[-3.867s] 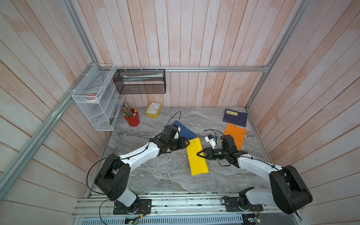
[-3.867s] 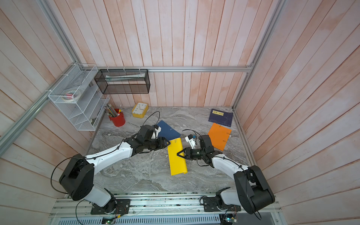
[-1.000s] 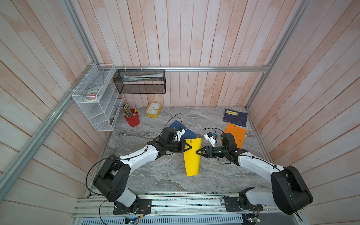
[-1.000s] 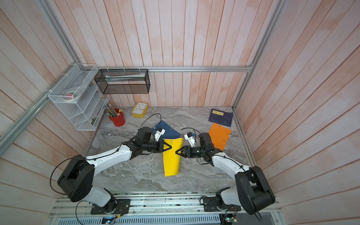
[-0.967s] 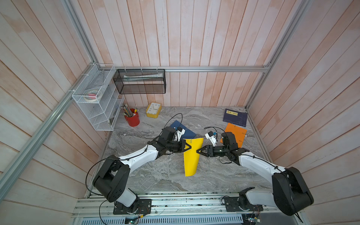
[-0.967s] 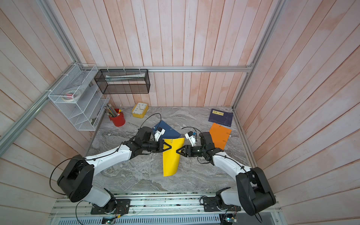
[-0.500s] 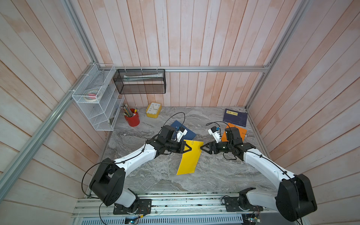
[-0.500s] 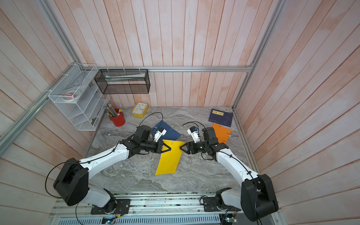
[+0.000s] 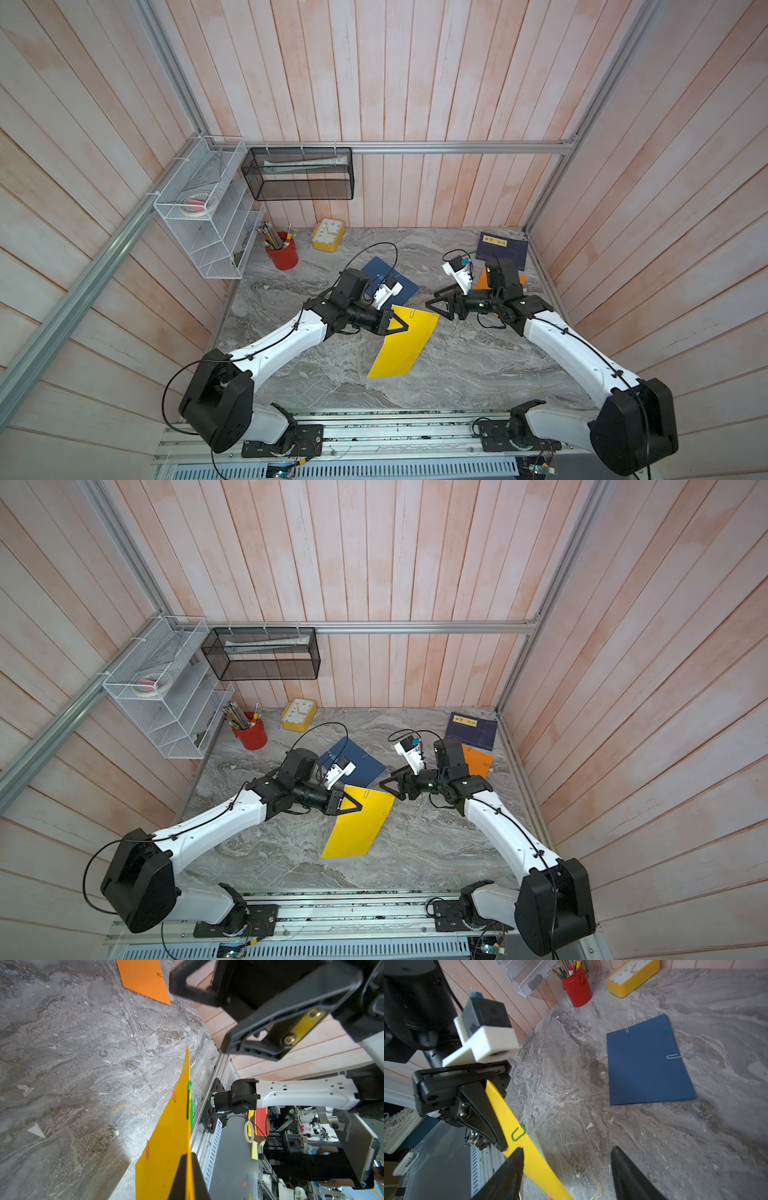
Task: Unclip the paperclips from the documents
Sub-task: Pick up the document from the center of the board.
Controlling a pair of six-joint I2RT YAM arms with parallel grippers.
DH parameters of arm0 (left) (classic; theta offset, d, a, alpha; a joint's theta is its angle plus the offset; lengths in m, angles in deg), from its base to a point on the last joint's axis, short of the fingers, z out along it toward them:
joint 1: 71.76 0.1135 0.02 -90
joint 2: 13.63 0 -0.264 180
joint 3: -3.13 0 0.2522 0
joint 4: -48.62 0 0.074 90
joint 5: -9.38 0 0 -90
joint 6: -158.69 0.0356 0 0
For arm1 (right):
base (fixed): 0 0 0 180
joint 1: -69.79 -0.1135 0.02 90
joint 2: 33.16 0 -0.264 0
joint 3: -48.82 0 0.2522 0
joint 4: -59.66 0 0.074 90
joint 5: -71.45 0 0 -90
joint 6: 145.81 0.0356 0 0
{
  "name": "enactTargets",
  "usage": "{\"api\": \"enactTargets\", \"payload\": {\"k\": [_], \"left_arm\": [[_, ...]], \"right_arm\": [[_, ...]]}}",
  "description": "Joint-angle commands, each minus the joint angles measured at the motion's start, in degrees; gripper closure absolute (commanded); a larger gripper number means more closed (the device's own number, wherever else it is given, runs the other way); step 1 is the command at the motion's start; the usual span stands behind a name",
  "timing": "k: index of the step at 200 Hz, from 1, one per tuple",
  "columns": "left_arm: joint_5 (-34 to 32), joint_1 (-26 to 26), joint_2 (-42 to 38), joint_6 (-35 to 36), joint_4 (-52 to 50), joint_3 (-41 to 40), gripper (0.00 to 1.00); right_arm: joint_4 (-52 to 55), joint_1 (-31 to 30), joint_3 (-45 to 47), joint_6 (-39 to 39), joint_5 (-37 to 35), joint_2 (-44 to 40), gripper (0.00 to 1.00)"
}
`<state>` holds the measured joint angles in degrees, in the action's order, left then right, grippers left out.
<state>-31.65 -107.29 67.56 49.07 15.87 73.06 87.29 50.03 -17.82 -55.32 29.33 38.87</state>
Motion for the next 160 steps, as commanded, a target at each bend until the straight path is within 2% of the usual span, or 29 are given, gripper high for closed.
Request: {"api": "enactTargets", "payload": {"k": [1, 64, 160], "left_arm": [[1.7, 0.2, -1.4, 3.7, -3.9, 1.0, 1.0], [0.3, 0.5, -1.3, 9.9, -11.4, 2.4, 1.0], [1.9, 3.0, 0.8, 18.1, -18.9, 4.8, 1.0]], "right_arm": [[1.9, -1.5, -3.7, -6.0, 5.7, 3.1, 0.33], [3.3, -6.1, -5.5, -10.7, 10.6, 8.9, 0.41], [0.4, -9.0, -4.4, -11.1, 15.6, 13.1, 0.47]]}}
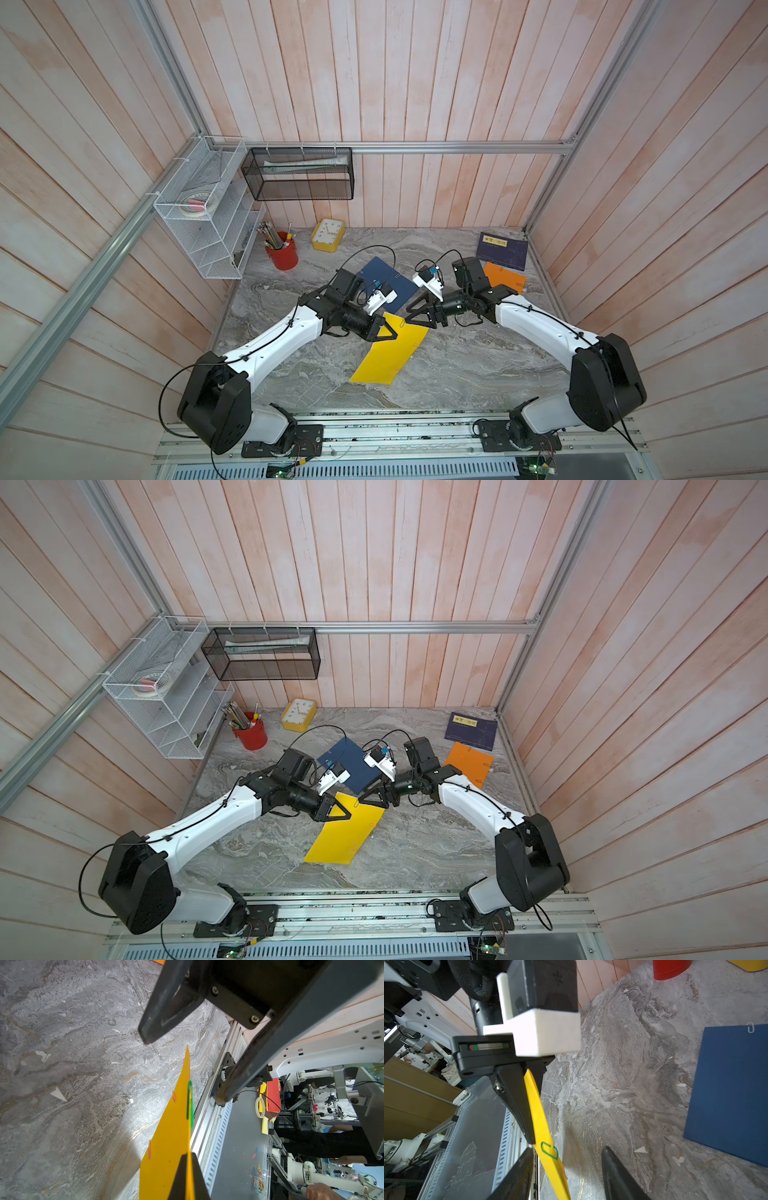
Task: Unclip the paperclips from the documents
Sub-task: Pick up the document from the center of the board, then remove the paper clip from the document.
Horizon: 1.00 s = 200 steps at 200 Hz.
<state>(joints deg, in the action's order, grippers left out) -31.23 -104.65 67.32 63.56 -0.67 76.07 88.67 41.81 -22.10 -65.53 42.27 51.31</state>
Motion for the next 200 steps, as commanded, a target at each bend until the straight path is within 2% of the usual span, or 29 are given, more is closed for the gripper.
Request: {"api": "enactTargets", "payload": {"k": [1, 92, 146, 200], "left_arm": [[1.5, 0.4, 1.0, 3.6, -2.4, 1.8, 1.0], [2.0, 0.7, 1.8, 6.0, -3.3, 2.9, 1.0], [3.1, 0.6, 2.2, 6.3, -3.3, 2.3, 1.0], [2.4, 0.8, 2.3, 7.2, -4.1, 1.8, 1.0]], "right_arm": [[-1.0, -0.9, -0.1, -0.9, 2.7, 0.7, 0.47], [1.7, -2.7, -1.9, -3.4, 1.5, 3.5, 0.54], [0.4, -2.7, -1.2, -2.7, 2.7, 2.9, 0.71], [-1.3, -2.7, -0.4, -1.6, 6.2, 2.2, 0.81]]}}
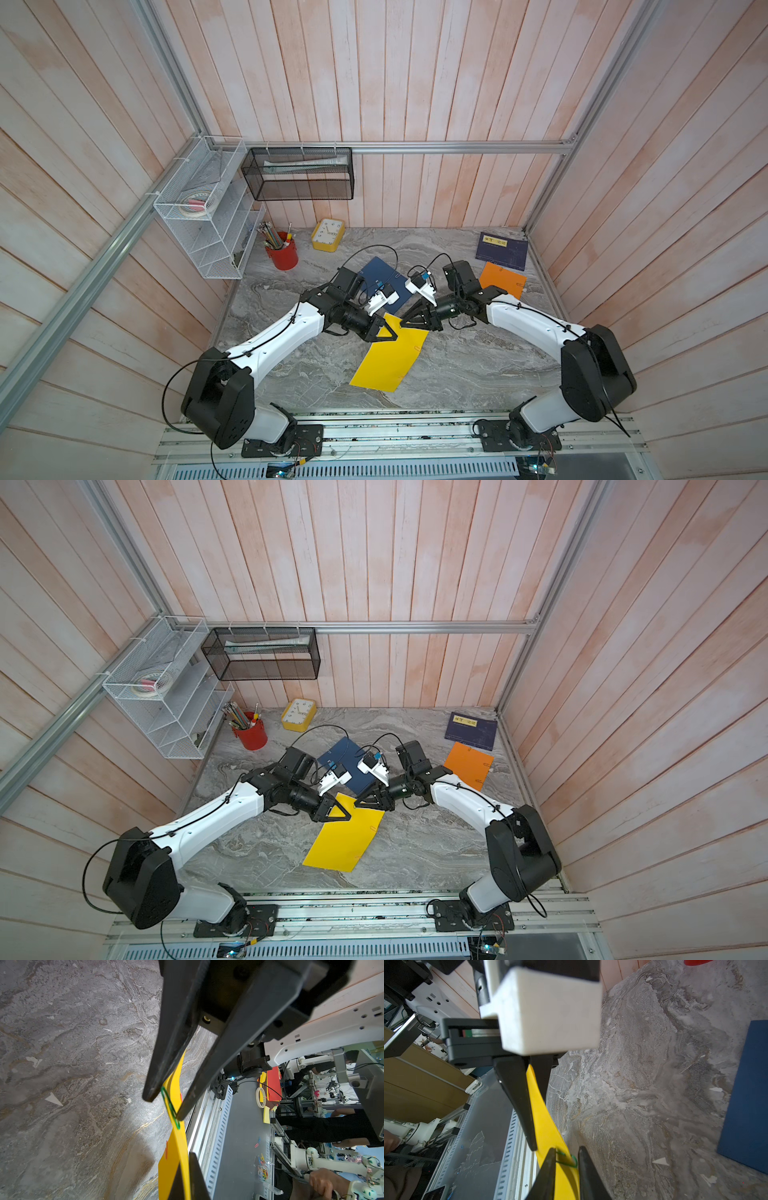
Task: Unclip the paperclips from the documents
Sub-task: Remove the paper clip from the document.
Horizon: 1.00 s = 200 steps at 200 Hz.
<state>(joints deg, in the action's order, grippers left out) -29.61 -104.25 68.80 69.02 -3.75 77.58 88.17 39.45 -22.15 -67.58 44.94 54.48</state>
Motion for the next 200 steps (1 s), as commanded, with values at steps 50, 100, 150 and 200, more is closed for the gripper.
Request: {"api": "enactTargets", "payload": {"k": [50, 100, 150, 200], "left_arm": [[-0.4, 0.5, 0.9, 3.0, -1.8, 0.4, 1.0], [-1.8, 0.8, 0.9, 3.8, -2.6, 0.7, 1.0], [-2.5, 1.0, 0.6, 3.9, -2.6, 0.7, 1.0], [-2.5, 1.3, 0.2, 4.0, -2.7, 0.9, 1.0]], "right_arm": [[1.3, -0.3, 0.0, -0.9, 4.8, -1.0, 0.85], [1.6, -0.3, 0.6, -0.8, 4.1, -1.9, 0.89], [1.6, -0.3, 1.1, -0.6, 4.1, -2.3, 0.93], [1.6, -0.3, 1.1, -0.3, 4.2, -2.0, 0.98]]}}
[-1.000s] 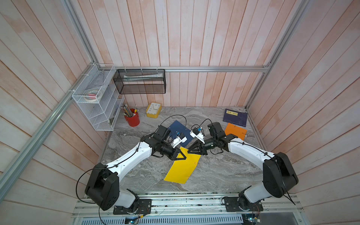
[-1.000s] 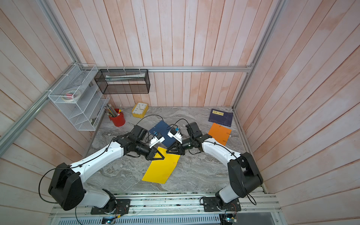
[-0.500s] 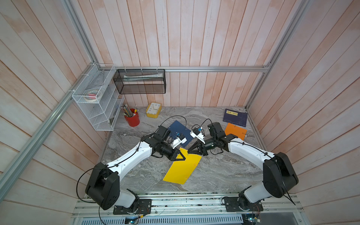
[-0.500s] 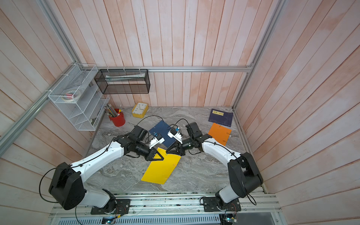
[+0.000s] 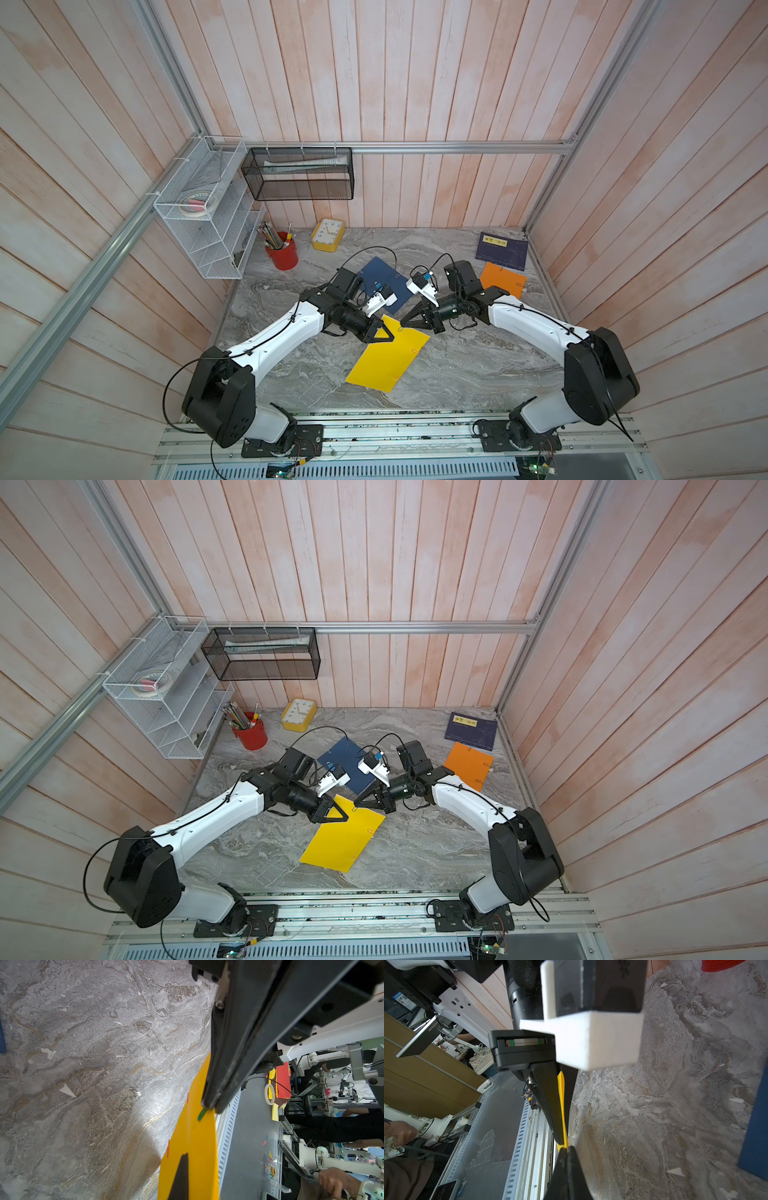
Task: Unclip the paperclips from the documents
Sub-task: Remove the paper clip from the document.
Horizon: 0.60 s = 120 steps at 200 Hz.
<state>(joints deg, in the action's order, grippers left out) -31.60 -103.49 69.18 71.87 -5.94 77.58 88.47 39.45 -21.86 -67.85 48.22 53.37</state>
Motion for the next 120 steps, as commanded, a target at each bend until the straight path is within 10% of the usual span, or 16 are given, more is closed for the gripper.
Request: {"api": "enactTargets", "payload": {"k": [1, 120], "left_arm": [[-0.5, 0.6, -0.2, 1.1, -0.5, 0.9, 1.0], [-0.1, 0.8, -0.2, 1.5, -0.9, 0.9, 1.0]], "right_arm": [[1.3, -0.3, 0.8, 0.0, 0.9, -0.9, 0.98], [0.3, 0.9, 0.9, 1.3, 1.2, -1.4, 1.0]]}}
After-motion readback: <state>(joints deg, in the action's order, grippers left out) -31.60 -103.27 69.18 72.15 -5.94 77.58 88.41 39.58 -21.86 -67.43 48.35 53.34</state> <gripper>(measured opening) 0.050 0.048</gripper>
